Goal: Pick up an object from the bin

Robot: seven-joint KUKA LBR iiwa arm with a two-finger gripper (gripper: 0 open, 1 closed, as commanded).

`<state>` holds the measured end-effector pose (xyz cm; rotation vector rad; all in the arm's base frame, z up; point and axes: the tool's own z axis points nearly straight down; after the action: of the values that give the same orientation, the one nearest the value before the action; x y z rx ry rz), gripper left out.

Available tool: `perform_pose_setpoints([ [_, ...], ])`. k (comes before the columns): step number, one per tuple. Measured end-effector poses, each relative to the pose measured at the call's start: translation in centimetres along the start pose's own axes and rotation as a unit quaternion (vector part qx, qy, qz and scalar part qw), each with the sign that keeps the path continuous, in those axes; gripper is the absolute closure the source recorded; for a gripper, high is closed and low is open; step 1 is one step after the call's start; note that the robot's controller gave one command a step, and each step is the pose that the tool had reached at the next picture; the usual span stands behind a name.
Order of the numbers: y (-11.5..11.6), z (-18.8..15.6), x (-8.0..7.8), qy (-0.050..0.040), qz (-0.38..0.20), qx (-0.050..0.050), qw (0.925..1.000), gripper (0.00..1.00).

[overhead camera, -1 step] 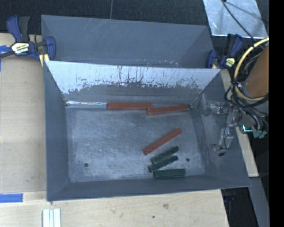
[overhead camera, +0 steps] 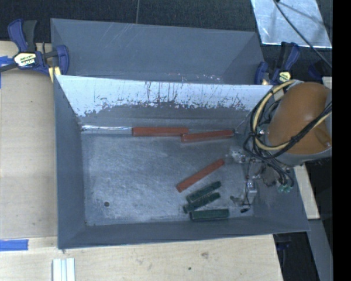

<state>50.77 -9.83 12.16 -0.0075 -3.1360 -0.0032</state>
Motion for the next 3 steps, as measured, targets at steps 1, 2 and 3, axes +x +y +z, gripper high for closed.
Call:
perform_pose_setpoints([
  [1,5.5,5.2,-0.3,-0.0064,0.038,0.001,0.9992,0.0],
  [2,7.8,-0.4,-4.1,-0.0049,-0.021,0.001,0.9998,0.0],
  [3,6.0,5.0,-6.0,-0.0024,-0.153,0.001,0.9882,0.0],
])
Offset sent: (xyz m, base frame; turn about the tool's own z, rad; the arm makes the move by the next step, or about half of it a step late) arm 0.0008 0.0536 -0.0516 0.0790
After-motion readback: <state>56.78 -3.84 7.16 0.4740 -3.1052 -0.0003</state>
